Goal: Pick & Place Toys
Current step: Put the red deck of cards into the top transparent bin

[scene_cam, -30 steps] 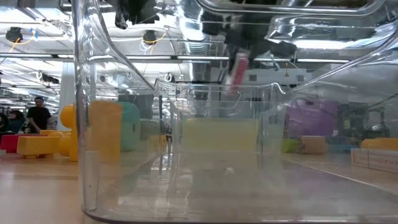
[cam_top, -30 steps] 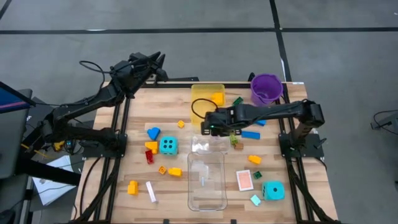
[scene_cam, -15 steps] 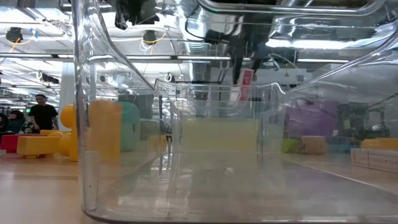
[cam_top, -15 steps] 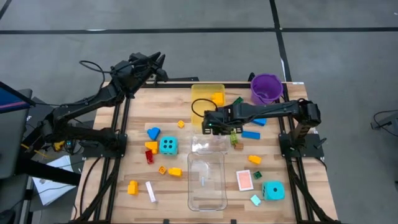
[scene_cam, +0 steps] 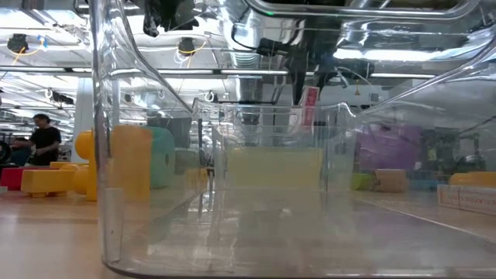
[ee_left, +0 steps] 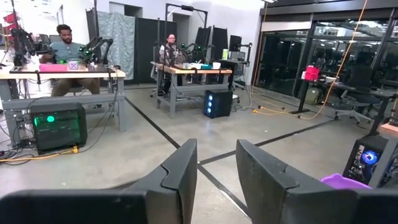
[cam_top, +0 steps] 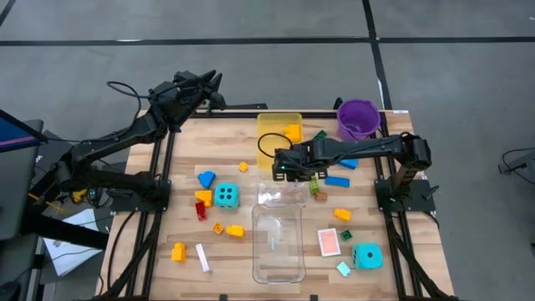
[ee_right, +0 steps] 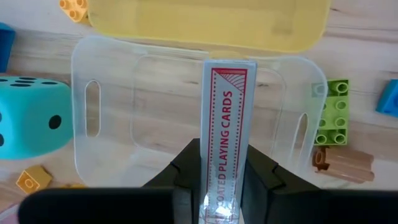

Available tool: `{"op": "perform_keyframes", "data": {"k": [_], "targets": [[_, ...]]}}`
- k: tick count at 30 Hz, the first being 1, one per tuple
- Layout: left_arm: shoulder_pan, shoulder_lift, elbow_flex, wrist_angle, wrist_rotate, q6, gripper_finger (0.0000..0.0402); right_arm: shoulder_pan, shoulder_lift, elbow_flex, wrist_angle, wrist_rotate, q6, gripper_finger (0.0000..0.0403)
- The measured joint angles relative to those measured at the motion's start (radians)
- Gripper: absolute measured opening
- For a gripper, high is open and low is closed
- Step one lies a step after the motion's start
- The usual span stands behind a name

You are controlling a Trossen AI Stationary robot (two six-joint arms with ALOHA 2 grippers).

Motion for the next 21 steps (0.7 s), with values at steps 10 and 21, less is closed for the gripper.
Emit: {"op": "perform_keyframes", "data": {"k": [10, 21], "targets": [[0.0, 0.0, 0.0, 0.0, 0.0, 0.0, 0.0108, -0.008, -0.001, -0.076, 0.08, -0.04, 0.0, 0.0062], [0.0, 0.0, 0.0, 0.001, 0.0, 0.0, 0.0108, -0.022, 0.0, -0.077, 0.064, -0.052, -0.025, 0.0062]]}}
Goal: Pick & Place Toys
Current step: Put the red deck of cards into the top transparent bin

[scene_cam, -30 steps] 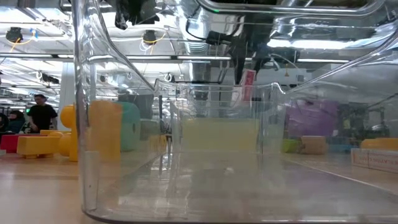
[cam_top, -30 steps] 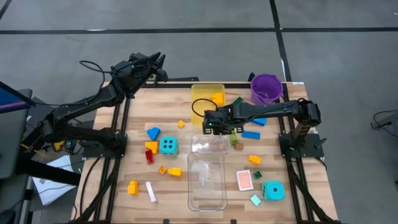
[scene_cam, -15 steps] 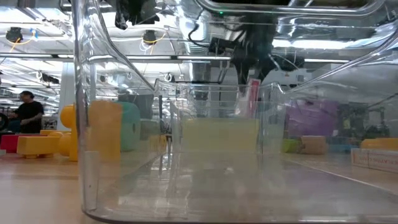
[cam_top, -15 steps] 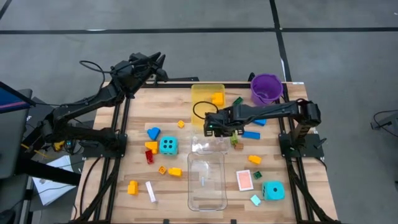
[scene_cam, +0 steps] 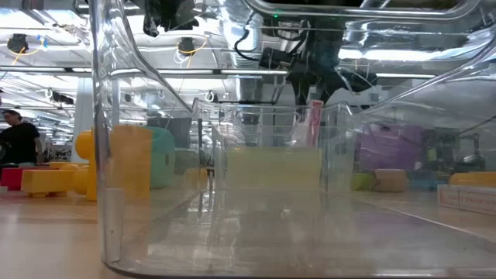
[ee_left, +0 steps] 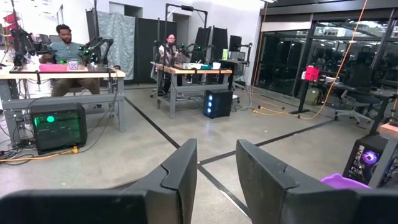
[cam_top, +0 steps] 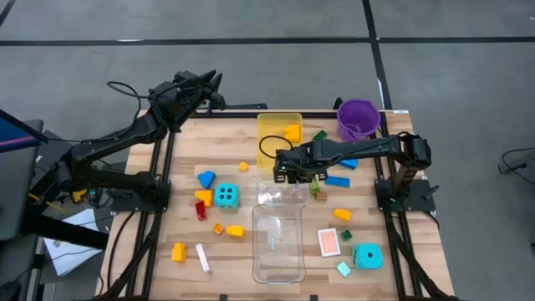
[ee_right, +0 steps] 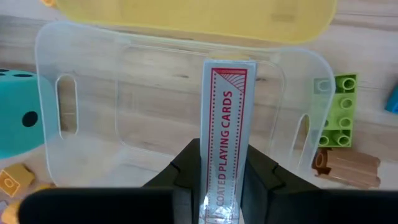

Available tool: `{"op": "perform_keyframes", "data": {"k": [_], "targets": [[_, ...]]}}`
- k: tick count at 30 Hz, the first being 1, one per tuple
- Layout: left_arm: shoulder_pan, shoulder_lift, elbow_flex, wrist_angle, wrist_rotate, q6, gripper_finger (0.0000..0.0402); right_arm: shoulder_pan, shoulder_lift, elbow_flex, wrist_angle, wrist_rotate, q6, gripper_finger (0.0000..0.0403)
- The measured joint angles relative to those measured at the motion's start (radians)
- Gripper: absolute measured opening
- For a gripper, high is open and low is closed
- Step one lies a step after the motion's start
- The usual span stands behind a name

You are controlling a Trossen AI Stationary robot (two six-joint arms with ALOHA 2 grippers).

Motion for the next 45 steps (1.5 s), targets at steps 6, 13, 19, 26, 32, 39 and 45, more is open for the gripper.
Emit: {"op": "perform_keyframes", "data": {"k": [6, 13, 19, 26, 32, 39, 45], "targets": [[0.0, 0.0, 0.0, 0.0, 0.0, 0.0, 0.0108, 0.0, 0.001, 0.0, -0.003, 0.0, -0.002, 0.0062], [-0.001, 0.0, 0.0, 0.005, 0.0, 0.0, 0.0108, 0.002, 0.086, 0.0, 0.063, -0.056, -0.019, 0.0062], [-0.002, 0.0, 0.0, 0.005, 0.001, 0.002, 0.0108, -0.006, 0.097, -0.002, 0.007, -0.059, -0.036, 0.0064], [-0.002, 0.0, 0.0, 0.004, 0.003, 0.003, 0.0108, -0.005, 0.117, 0.001, 0.033, -0.062, -0.036, 0.0064], [-0.002, 0.0, 0.0, 0.005, 0.002, 0.003, 0.0108, -0.006, 0.139, -0.001, 0.006, -0.074, -0.044, 0.0064], [-0.002, 0.0, 0.0, 0.007, 0.0, 0.003, 0.0108, -0.016, 0.15, 0.0, 0.01, -0.074, -0.059, 0.0064], [-0.002, 0.0, 0.0, 0.011, 0.0, 0.003, 0.0108, -0.015, 0.149, 0.0, 0.0, -0.068, -0.058, 0.0067]]}}
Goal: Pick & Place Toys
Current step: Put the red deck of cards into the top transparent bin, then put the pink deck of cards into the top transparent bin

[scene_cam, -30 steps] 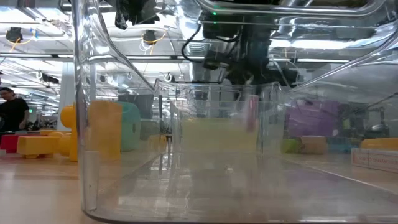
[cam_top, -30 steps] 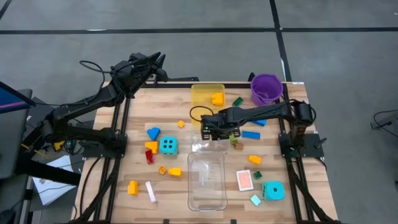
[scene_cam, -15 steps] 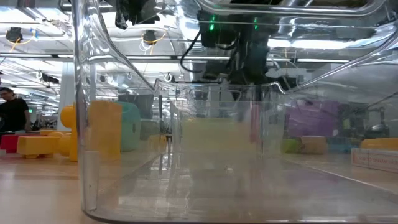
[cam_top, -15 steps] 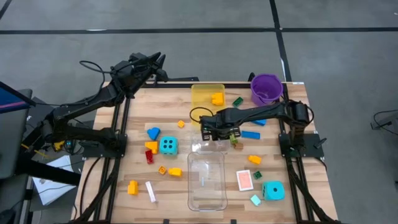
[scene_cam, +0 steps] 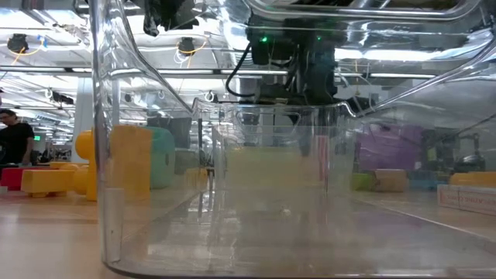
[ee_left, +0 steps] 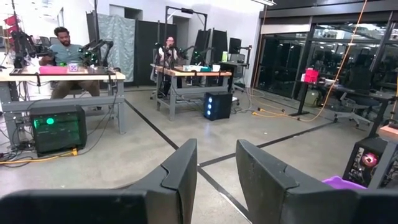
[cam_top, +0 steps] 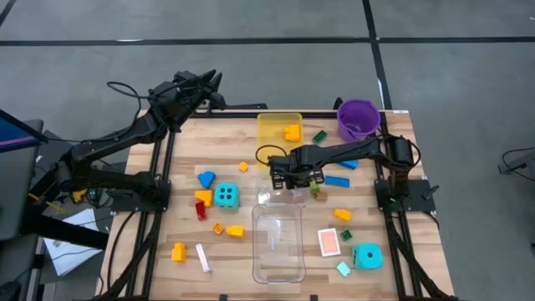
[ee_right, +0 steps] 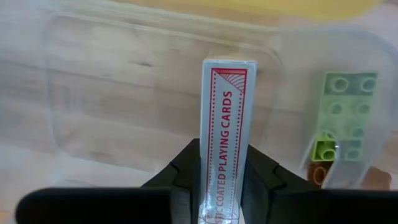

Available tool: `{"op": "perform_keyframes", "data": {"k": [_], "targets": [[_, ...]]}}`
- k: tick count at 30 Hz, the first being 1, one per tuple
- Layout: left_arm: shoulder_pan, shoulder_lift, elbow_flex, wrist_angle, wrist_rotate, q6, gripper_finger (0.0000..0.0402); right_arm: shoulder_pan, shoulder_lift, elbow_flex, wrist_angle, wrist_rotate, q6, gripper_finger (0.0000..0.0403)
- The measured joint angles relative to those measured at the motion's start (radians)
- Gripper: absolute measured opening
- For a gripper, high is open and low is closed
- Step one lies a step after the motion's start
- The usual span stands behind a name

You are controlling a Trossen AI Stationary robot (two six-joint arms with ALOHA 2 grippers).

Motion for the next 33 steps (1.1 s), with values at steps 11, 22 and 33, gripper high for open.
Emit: {"op": "perform_keyframes", "data": {"k": [11, 22, 33], "targets": [[0.0, 0.0, 0.0, -0.001, 0.0, 0.0, 0.0108, 0.002, 0.0, 0.0, 0.001, 0.019, -0.023, 0.0104], [0.0, 0.0, 0.0, 0.0, 0.001, 0.0, 0.0108, 0.002, -0.007, 0.0, 0.008, 0.02, -0.038, 0.0152], [0.0, 0.0, 0.0, -0.001, 0.002, 0.0, 0.0108, 0.002, -0.092, 0.0, 0.022, 0.101, -0.05, 0.0173]]}}
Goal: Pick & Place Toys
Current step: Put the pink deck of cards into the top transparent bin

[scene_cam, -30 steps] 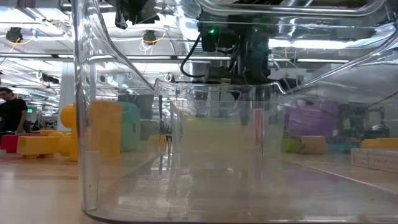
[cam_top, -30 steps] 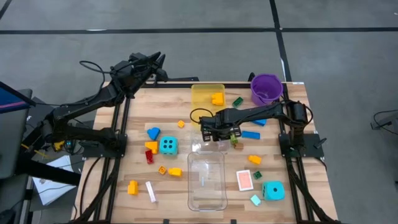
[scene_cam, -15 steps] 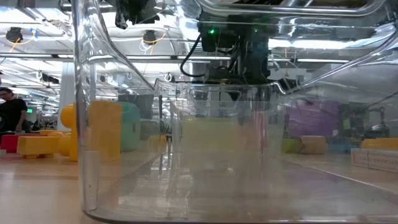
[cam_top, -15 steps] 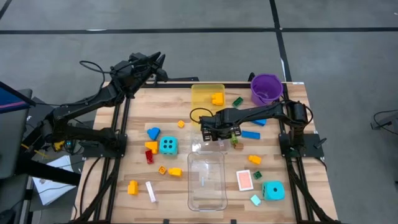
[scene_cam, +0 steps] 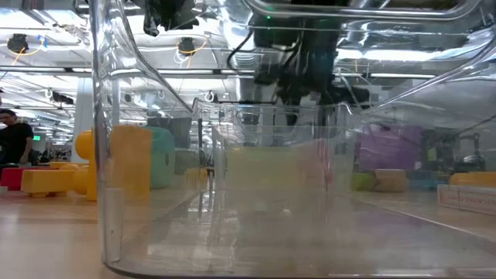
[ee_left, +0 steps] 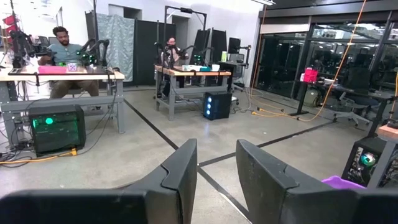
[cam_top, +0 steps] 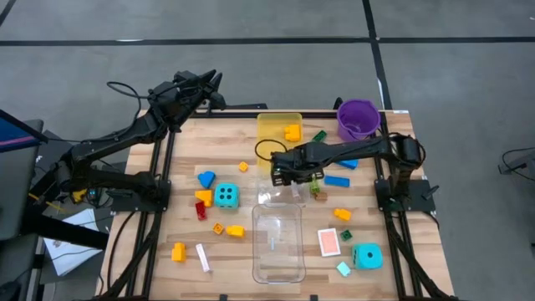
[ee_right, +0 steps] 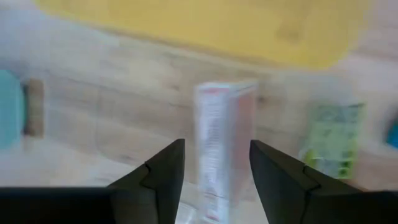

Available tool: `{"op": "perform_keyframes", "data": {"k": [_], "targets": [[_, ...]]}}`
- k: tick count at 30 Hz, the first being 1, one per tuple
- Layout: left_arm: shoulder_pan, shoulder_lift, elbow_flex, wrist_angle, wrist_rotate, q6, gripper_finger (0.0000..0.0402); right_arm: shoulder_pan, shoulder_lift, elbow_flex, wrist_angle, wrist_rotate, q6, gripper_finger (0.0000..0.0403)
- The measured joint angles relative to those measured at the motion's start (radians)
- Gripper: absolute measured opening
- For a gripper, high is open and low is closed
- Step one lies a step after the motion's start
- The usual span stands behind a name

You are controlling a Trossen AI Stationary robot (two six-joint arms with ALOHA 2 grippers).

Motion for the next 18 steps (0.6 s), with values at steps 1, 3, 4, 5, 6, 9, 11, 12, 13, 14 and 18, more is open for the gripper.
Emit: {"op": "perform_keyframes", "data": {"k": [1, 3, 4, 5, 6, 9, 11, 12, 13, 14, 18], "targets": [[0.0, 0.0, 0.0, 0.001, 0.0, 0.0, 0.0108, 0.0, -0.019, 0.0, 0.0, 0.023, 0.0, 0.0173], [0.0, 0.0, 0.0, 0.0, 0.0, 0.0, 0.0108, 0.002, -0.059, 0.0, -0.003, 0.073, 0.005, 0.0173], [0.0, 0.0, 0.0, 0.0, 0.0, 0.0, 0.0108, 0.004, -0.078, 0.0, -0.007, 0.098, 0.008, 0.0173], [0.0, 0.0, 0.0, 0.0, 0.0, 0.0, 0.0108, 0.006, -0.098, 0.0, -0.011, 0.122, 0.01, 0.0173], [0.0, 0.0, 0.0, 0.0, 0.0, 0.0, 0.0108, 0.009, -0.117, 0.0, -0.013, 0.147, 0.011, 0.0173], [0.0, 0.0, 0.0, 0.0, 0.001, 0.0, 0.0108, 0.027, -0.182, 0.0, -0.019, 0.219, 0.011, 0.0173], [0.0, 0.0, 0.0, 0.0, 0.001, 0.0, 0.0108, 0.048, -0.222, 0.0, -0.022, 0.275, 0.006, 0.0173], [0.0, 0.0, 0.0, 0.0, 0.001, 0.0, 0.0108, 0.06, -0.241, 0.0, -0.022, 0.305, 0.001, 0.0173], [0.0, 0.0, 0.0, 0.0, 0.0, 0.0, 0.0108, 0.075, -0.261, 0.0, -0.024, 0.336, 0.0, 0.0173], [0.0, 0.0, 0.0, 0.0, 0.0, 0.0, 0.0108, 0.091, -0.282, 0.0, -0.032, 0.37, 0.0, 0.0173], [0.0, 0.0, 0.0, 0.0, 0.0, 0.009, 0.0108, 0.172, -0.353, 0.0, -0.062, 0.519, -0.034, 0.0173]]}}
